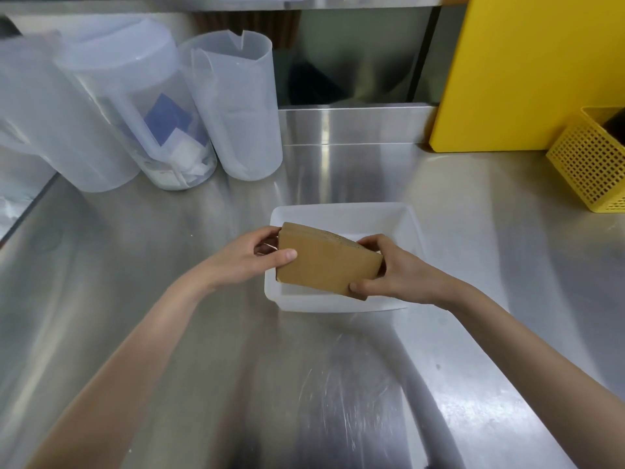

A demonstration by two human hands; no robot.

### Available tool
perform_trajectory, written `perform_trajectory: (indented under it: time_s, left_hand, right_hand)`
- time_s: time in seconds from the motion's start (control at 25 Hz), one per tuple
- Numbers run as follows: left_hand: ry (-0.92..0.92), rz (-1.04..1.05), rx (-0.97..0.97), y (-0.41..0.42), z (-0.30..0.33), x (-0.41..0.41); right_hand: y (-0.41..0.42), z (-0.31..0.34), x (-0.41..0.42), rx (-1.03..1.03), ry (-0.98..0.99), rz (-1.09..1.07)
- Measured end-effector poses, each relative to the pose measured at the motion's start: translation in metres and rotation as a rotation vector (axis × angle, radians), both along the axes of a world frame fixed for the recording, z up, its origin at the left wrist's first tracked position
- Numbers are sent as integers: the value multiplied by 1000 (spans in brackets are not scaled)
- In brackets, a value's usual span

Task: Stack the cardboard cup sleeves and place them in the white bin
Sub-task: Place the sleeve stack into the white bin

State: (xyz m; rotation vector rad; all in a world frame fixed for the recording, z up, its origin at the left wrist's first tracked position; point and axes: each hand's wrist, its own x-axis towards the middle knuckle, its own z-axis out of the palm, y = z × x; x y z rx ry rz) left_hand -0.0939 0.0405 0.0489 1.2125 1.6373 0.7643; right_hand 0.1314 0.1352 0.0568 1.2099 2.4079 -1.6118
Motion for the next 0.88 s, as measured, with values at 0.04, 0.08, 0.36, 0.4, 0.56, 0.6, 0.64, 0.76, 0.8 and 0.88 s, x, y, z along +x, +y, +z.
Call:
perform_trajectory:
  time_s: [0.04, 0.08, 0.36, 0.4, 0.56, 0.6, 0.64, 0.76, 0.8, 0.88]
  left_hand:
    - [17, -7, -9, 6, 2, -2]
    - [34, -17, -20, 13, 4, -5]
    - [184, -84, -148, 61, -1, -18]
    - [211, -88, -178, 67, -4, -20]
    - [400, -189, -265, 87, -11, -25]
    - [466, -232, -267, 91, -11, -24]
    - [521, -274, -271, 94, -11, -23]
    - [635, -383, -327, 104, -8, -19]
    - [673, -416, -345, 108, -8, -17]
    - [741, -466, -393, 113, -7, -12]
  right_hand:
    - [5, 0, -3, -13, -11, 3]
    - [13, 0, -6, -29, -23, 7]
    - [34, -24, -29, -136, -189, 100]
    - [35, -27, -32, -146, -208, 110]
    - [37, -40, -44, -204, -259, 136]
    - [36, -43, -46, -234, -260, 146]
    - [35, -46, -48, -272, -254, 154]
    - [32, -54, -54, -376, -240, 141]
    - [32, -55, -56, -392, -237, 140]
    - [31, -59, -59, -408, -241, 122]
